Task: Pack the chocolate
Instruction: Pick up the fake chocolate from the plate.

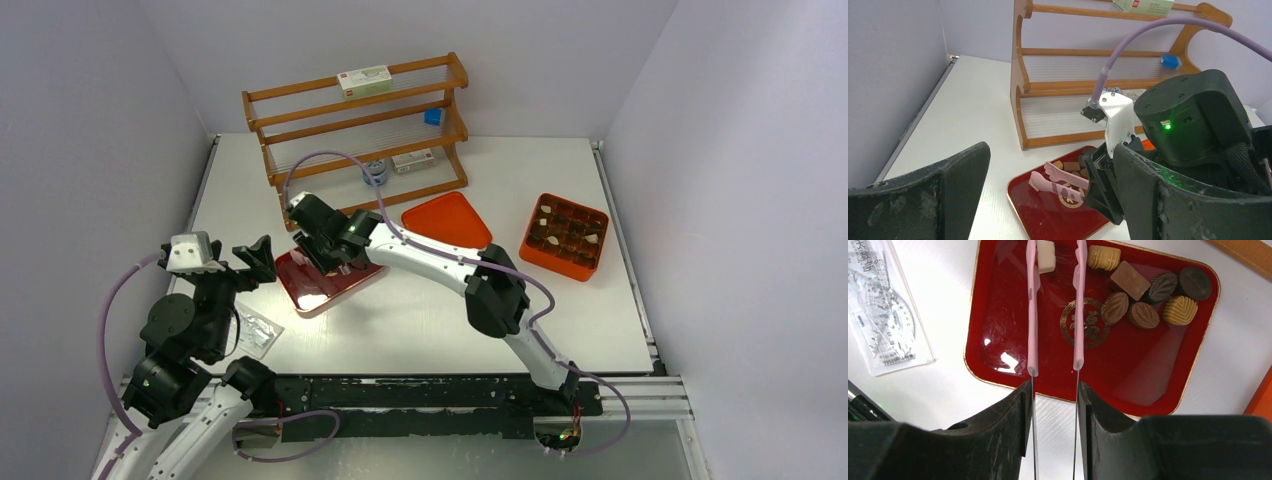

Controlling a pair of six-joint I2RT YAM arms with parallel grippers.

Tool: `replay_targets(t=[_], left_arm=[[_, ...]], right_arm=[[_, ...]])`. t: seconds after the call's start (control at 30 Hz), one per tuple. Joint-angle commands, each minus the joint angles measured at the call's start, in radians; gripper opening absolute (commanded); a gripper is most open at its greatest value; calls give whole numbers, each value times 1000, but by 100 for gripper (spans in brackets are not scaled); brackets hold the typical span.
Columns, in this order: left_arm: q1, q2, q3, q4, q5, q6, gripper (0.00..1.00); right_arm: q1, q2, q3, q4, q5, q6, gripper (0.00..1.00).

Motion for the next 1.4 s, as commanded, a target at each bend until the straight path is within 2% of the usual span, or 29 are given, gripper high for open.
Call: replay_targets(t=[0.0,0.43,0.57,0.83,1.03,1.37], left_arm=[[5,-12,25,-3,-10,5,98],[5,-11,24,-2,-9,7,98],[5,-11,22,-1,-8,9,98],[5,-12,20,1,-7,9,98],[5,-10,19,2,-6,10,98],[5,1,12,13,6,14,98]], right_arm=[[7,13,40,2,-5,-16,41],[11,48,71,1,-13,-20,40],[12,50,70,5,-16,-20,37],[13,42,64,5,-13,-22,24],[12,20,48,6,-23,-12,20],[10,-104,-99,86,-40,28,18]])
